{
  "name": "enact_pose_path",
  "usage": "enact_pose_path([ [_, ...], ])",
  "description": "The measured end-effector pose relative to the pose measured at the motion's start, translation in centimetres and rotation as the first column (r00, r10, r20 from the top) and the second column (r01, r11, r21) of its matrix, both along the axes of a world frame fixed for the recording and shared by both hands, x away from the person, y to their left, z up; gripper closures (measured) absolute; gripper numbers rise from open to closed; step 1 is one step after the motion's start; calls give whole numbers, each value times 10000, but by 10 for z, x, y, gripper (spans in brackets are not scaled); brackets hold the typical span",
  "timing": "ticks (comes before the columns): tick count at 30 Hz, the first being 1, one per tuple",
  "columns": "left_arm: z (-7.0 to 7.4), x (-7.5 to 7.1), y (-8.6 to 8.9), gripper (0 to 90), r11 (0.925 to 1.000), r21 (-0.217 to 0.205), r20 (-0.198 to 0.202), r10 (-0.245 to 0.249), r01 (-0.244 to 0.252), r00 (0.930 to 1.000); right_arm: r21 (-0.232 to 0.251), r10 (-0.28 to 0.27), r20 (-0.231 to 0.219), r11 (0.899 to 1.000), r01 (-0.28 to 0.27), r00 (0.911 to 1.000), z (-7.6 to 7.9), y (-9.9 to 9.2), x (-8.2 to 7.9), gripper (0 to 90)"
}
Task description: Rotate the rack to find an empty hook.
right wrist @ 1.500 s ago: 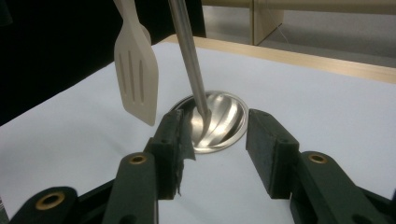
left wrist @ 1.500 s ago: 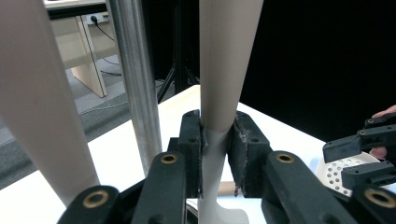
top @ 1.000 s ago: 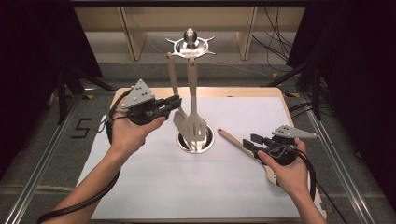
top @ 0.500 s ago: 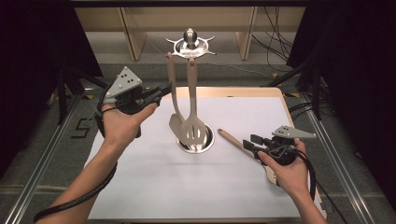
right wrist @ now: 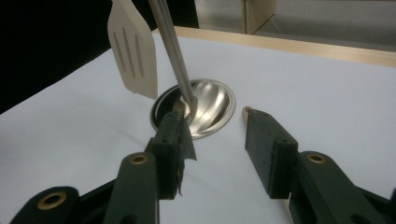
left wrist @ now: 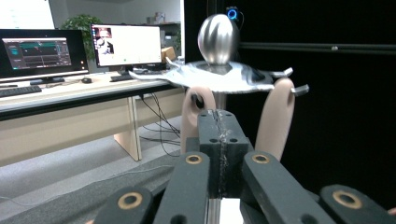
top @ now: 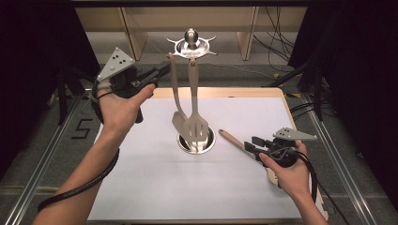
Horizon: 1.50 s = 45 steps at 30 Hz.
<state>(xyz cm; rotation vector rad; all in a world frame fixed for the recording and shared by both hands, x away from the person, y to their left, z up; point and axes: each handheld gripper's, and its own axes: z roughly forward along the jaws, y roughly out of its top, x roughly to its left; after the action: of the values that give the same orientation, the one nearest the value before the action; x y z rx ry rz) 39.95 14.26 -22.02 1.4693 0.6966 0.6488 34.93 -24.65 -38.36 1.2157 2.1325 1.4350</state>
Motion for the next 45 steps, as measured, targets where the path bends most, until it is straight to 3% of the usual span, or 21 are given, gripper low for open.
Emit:
enact_pose_path([
  [2,2,1,-1,893,10000,-49,38,34,-34,10000,-206,8,123,9998,-5,9999,0,-1,0,583],
  [3,3,2,-1,893,10000,-73,60,41,-41,10000,-58,7,199,10000,-6,9998,0,0,0,583],
  [6,5,4,-1,893,9999,-134,67,61,-60,10000,191,-83,-259,9998,88,9996,1,2,-4,583],
  [12,8,5,-1,893,9999,-154,141,72,-70,9999,156,-75,-281,9998,80,9996,1,1,-4,584],
  [22,11,13,0,893,9987,118,136,501,-502,9987,174,-130,-355,9998,136,9993,2,1,-4,583],
  [24,12,15,1,893,9981,189,91,585,-586,9982,-8,-131,-233,9999,131,9996,2,0,-3,583],
  [30,14,24,3,893,9973,193,5,708,-708,9975,190,-71,-244,9998,76,9997,1,1,-3,583],
  [32,13,28,3,893,9971,163,13,737,-737,9973,-70,15,179,10000,-14,9998,0,-1,0,583],
  [36,13,34,4,893,9970,107,42,764,-764,9971,-175,35,407,9998,-28,9992,-1,-1,1,583],
  [45,13,47,5,893,9972,186,134,728,-731,9973,-161,13,429,9999,-7,9991,-1,-1,1,583],
])
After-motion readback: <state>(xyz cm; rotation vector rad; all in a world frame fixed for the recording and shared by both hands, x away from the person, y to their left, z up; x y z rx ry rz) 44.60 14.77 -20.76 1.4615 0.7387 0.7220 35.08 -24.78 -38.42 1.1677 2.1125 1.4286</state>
